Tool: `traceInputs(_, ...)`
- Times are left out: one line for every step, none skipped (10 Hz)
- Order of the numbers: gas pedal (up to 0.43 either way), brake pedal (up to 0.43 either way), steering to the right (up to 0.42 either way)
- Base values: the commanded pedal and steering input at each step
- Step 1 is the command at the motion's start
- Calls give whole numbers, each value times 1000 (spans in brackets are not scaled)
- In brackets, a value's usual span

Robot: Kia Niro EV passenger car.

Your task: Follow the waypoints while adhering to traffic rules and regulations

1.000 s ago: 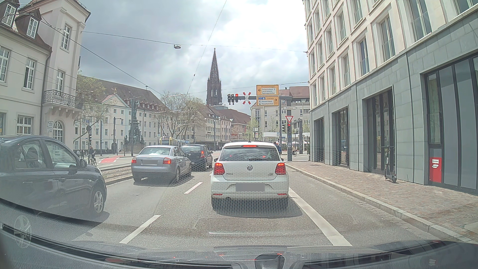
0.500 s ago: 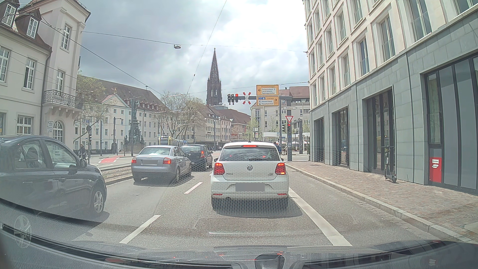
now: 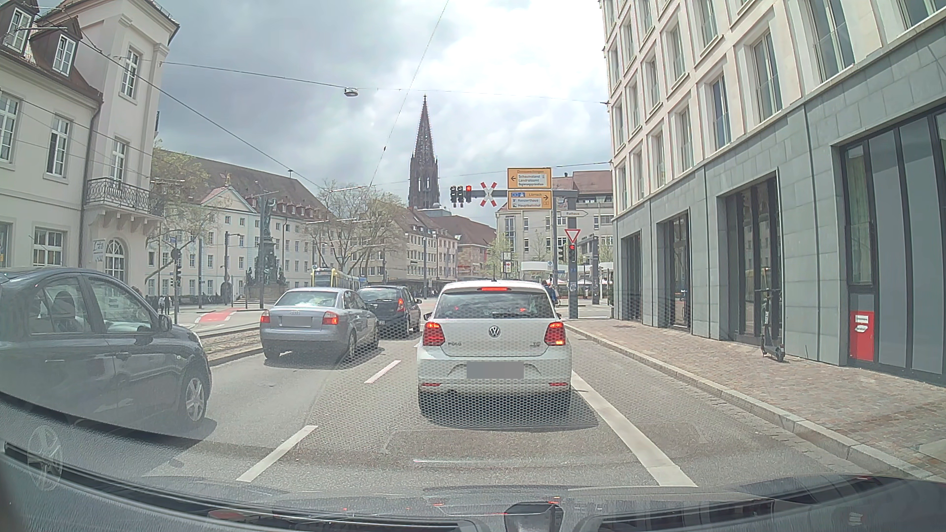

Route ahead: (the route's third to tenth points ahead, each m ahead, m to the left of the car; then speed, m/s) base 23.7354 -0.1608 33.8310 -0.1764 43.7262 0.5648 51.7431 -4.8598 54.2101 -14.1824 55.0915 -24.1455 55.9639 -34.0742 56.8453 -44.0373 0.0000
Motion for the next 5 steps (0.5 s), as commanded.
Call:
traceInputs(0, 232, -11)
traceInputs(0, 232, -11)
traceInputs(0, 232, -11)
traceInputs(0, 232, -11)
traceInputs(0, 232, -11)
